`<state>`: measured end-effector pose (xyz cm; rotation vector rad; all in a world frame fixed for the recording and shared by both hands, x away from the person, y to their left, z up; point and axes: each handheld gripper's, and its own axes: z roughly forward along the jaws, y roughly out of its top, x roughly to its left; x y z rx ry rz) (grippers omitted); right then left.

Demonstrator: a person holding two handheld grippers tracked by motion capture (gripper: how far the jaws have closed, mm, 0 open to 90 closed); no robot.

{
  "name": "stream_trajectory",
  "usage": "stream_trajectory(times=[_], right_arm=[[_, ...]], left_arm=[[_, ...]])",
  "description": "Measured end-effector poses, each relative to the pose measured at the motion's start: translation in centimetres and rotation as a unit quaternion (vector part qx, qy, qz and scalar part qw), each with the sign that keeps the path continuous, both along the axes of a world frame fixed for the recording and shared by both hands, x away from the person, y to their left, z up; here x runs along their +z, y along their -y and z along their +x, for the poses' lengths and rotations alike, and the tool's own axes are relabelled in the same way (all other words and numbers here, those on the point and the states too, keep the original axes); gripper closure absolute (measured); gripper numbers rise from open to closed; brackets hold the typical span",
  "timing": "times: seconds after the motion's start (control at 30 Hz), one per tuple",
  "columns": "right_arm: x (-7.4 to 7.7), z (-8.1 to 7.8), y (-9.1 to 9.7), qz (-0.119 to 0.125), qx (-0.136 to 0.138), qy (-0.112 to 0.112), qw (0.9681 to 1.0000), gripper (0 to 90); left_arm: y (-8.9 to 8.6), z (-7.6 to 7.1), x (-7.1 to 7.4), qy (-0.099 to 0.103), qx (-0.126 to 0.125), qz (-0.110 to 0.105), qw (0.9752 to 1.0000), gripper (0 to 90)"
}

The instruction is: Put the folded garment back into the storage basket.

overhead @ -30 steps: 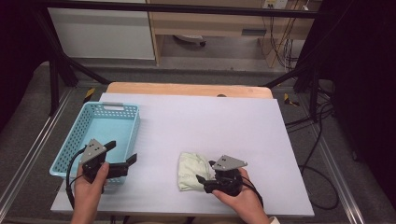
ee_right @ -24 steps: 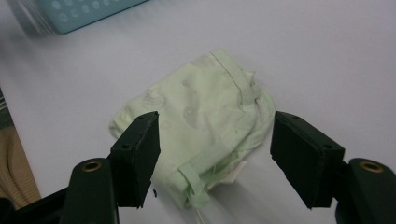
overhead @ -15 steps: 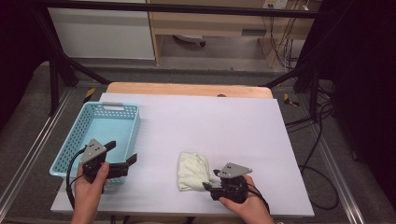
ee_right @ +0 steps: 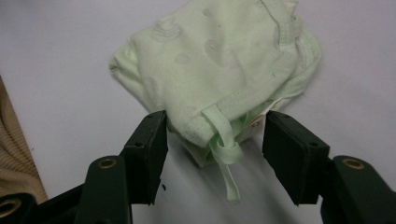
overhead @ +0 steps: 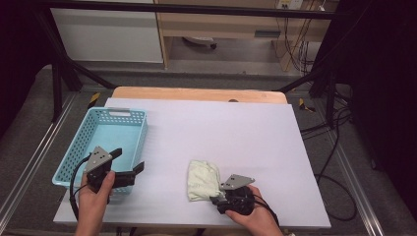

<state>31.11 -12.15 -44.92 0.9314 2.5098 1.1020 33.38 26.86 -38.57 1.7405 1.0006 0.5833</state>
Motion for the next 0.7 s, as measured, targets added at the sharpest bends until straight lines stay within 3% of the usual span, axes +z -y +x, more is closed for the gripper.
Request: stream_trajectory(times=[0.37, 0.7], right_arm=[[-0.5, 0.3, -0.6, -0.014, 0.005, 0.002, 0.9999, 45.5], [-0.6, 0.1, -0.6, -0.008, 0.026, 0.011, 0.9996, 72.8]], left_arm=[[0.0, 0.1, 0.0, -0.001, 0.0, 0.0, 1.0, 4.3], [0.7, -0.3, 1.3, 0.008, 0.0, -0.007, 0.9999, 4.2]])
